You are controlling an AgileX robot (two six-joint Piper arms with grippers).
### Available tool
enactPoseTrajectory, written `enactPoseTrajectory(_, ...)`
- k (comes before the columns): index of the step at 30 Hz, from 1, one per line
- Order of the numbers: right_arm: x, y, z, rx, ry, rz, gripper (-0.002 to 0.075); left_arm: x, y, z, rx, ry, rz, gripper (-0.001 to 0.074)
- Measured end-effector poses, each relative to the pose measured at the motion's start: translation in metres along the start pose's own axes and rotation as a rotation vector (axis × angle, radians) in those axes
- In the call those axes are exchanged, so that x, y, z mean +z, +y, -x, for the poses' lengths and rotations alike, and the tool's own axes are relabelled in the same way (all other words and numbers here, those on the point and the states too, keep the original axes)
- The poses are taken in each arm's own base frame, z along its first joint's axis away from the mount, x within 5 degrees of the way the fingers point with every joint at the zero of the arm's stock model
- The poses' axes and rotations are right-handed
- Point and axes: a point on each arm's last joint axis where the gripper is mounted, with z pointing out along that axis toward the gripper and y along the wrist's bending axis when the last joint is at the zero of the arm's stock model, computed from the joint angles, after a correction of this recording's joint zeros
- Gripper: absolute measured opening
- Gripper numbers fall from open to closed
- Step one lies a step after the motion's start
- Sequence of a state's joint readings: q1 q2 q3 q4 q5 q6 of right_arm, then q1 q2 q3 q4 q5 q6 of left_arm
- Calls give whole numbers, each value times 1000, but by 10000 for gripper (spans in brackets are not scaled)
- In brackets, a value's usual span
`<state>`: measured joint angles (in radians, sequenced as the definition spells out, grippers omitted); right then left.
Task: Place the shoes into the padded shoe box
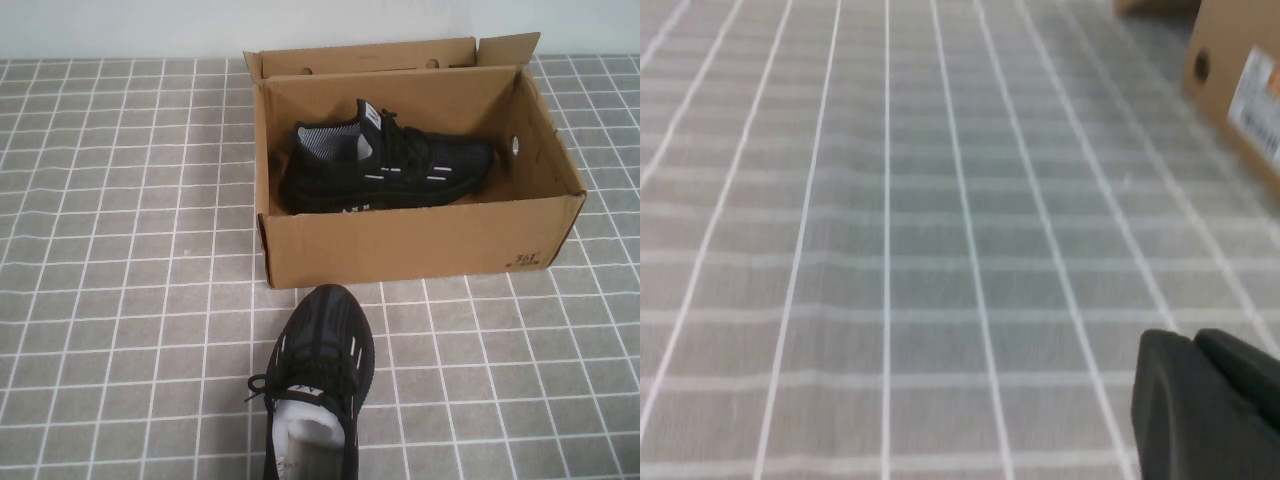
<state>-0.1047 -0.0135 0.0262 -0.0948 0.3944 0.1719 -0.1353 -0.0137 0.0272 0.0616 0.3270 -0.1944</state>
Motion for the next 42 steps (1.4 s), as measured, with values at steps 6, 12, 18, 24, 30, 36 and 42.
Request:
enactPoseTrajectory(6,0,0,0,0,0,0,-8,-1,-2,11,-9,-121,-26,-4)
enactPoseTrajectory(12,0,0,0,0,0,0,-8,-4,-5,27,-9,-296,-60,-4)
enactPoseTrajectory(18,0,0,0,0,0,0,-8,-18,-10,53,-9,-627,-124,-4)
enactPoseTrajectory(24,0,0,0,0,0,0,-8,-27,-12,63,-10,-771,-151,-4)
enactPoseTrajectory(30,0,0,0,0,0,0,-8,-37,-12,73,-47,-926,-175,-4)
enactPoseTrajectory(36,0,0,0,0,0,0,-8,-58,-11,90,-91,-1151,-203,-4)
enactPoseTrajectory(42,0,0,0,0,0,0,-8,-85,-16,132,-98,-1164,-211,-4)
